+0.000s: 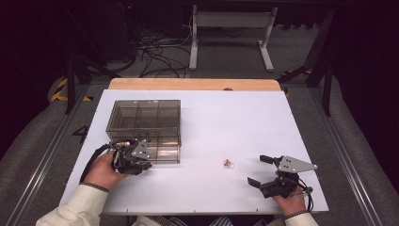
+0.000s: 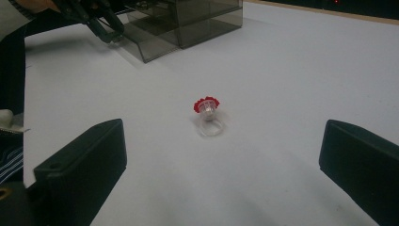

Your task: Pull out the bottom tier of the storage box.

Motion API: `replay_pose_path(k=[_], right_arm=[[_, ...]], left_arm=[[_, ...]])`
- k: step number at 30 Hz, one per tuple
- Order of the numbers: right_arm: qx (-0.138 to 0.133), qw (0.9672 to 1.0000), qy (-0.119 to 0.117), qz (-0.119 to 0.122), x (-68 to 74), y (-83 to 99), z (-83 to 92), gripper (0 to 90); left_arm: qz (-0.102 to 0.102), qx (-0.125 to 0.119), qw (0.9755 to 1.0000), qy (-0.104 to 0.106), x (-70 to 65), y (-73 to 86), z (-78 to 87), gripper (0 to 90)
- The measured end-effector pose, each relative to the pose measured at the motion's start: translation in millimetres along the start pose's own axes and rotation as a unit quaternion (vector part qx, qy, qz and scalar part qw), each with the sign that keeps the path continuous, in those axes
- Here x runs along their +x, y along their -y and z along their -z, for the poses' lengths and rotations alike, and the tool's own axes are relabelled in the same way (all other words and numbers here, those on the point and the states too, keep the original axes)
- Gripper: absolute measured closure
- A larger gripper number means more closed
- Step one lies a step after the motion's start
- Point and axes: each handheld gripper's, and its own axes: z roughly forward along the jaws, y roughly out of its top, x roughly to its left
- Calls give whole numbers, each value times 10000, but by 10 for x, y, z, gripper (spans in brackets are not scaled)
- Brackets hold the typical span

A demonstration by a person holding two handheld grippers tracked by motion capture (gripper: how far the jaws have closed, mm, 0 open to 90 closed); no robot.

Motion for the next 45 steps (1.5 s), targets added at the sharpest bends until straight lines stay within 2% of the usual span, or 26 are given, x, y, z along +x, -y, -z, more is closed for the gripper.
replay_pose_path(k=[11, 20, 25, 28, 39, 42, 45], right_arm=[[3, 10000, -3, 1, 2, 0, 0, 19], [20, 10000, 2, 12, 4, -1, 0, 19], [18, 10000, -1, 13, 2, -2, 0, 19], [18, 10000, -1, 13, 2, -2, -1, 19], [23, 10000, 3, 20, 3, -2, -2, 19], [25, 10000, 3, 22, 4, -2, -3, 19], [26, 10000, 3, 21, 3, -2, -5, 19]], left_arm=[[47, -33, 10000, 41, -57, 33, 24, 661], [55, -61, 10000, 51, -49, 28, 23, 648], [156, -206, 9997, -9, -42, 15, 48, 594], [257, -256, 9993, -60, -31, 4, 71, 530], [434, -464, 9980, -27, -11, -9, 122, 483], [413, -494, 9979, -43, -16, -20, 130, 469], [504, -527, 9973, -41, -7, -26, 139, 433]])
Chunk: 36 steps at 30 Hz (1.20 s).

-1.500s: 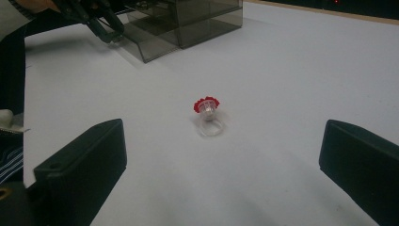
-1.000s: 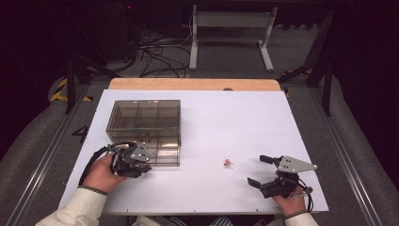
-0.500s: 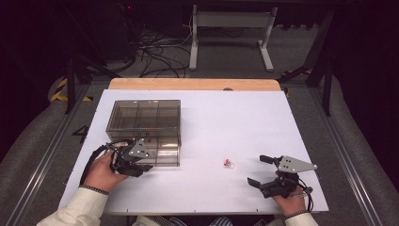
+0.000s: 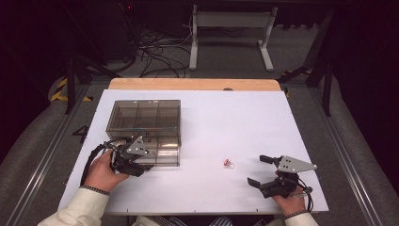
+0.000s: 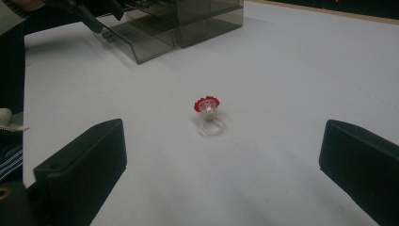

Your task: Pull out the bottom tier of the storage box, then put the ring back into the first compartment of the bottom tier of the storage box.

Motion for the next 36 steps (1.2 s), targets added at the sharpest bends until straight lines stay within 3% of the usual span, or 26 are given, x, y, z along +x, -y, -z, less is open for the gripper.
replay_pose_path(k=[9, 14, 28, 36], right_arm=[[-1, 10000, 2, 1, 0, 0, 0, 19], [-1, 10000, 14, -3, 2, 0, -1, 19], [-10, 10000, 10, -9, 3, 1, 3, 19], [79, 10000, 1, -26, 2, -3, 3, 20]], left_arm=[[217, -145, 9996, 109, 10, -24, 24, 345], [502, -249, 9983, 164, 23, -37, 52, 320], [511, -448, 9975, 192, -22, -136, 70, 287], [708, -867, 9929, 402, -20, -241, 89, 287]])
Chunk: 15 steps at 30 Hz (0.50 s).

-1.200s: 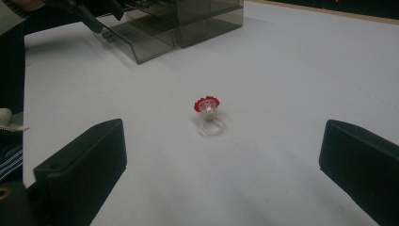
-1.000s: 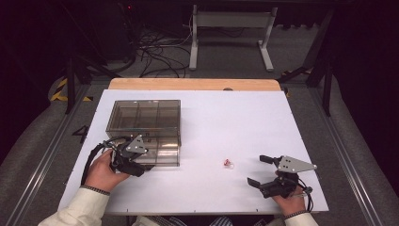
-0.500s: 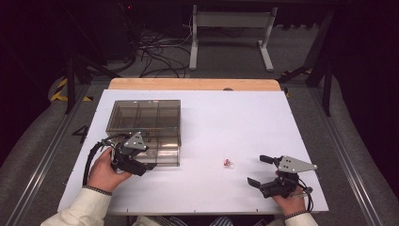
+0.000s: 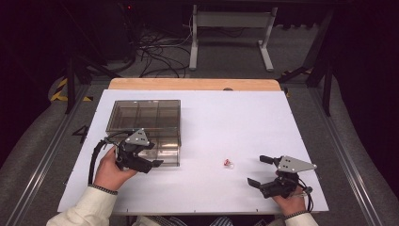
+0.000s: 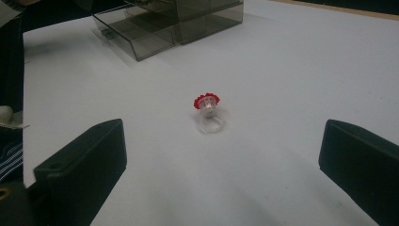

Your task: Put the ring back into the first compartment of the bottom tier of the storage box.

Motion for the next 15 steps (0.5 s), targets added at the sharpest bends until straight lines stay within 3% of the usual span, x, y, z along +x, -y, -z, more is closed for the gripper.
replay_pose_path(k=[6, 15], right_arm=[[-6, 10000, 0, 4, 2, 1, 3, 20], [2, 10000, -11, 10, 4, 0, 1, 20]], left_arm=[[43, -274, 9996, 49, -62, -108, -25, 285], [12, -463, 9989, 50, -134, -213, -109, 262]])
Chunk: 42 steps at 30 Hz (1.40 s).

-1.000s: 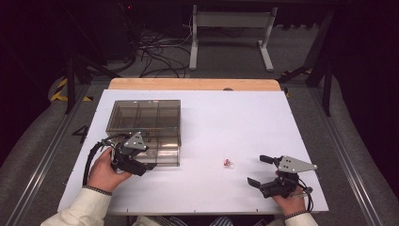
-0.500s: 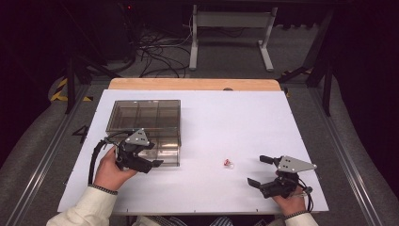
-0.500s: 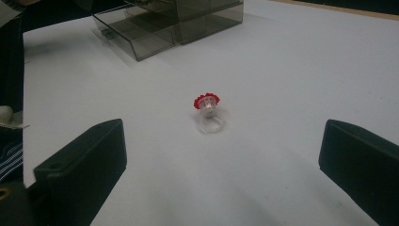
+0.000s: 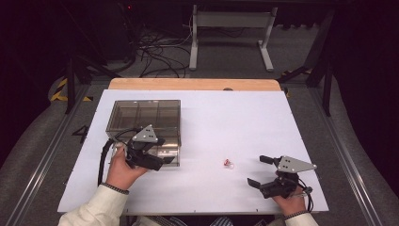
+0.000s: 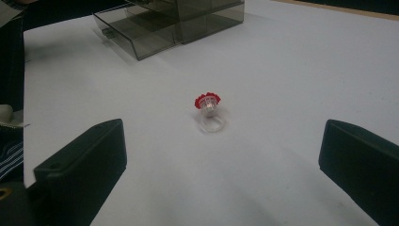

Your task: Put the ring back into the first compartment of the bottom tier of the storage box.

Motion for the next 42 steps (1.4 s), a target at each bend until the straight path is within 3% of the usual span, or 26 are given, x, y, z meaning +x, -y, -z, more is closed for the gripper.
replay_pose_path(k=[26, 36, 39, 42], right_arm=[[-9, 10000, -20, 2, -1, 2, 2, 20], [-13, 10000, -25, 4, -3, 2, 2, 20], [-9, 10000, -27, 1, -2, 1, 1, 20], [-11, 10000, -31, 10, -1, 2, 2, 20]], left_arm=[[-279, -405, 9984, 268, -310, -323, -486, 271], [-334, -427, 9979, 355, -372, -412, -631, 271], [-422, -338, 9983, 226, -427, -438, -733, 273], [-470, -324, 9980, 286, -461, -461, -838, 274]])
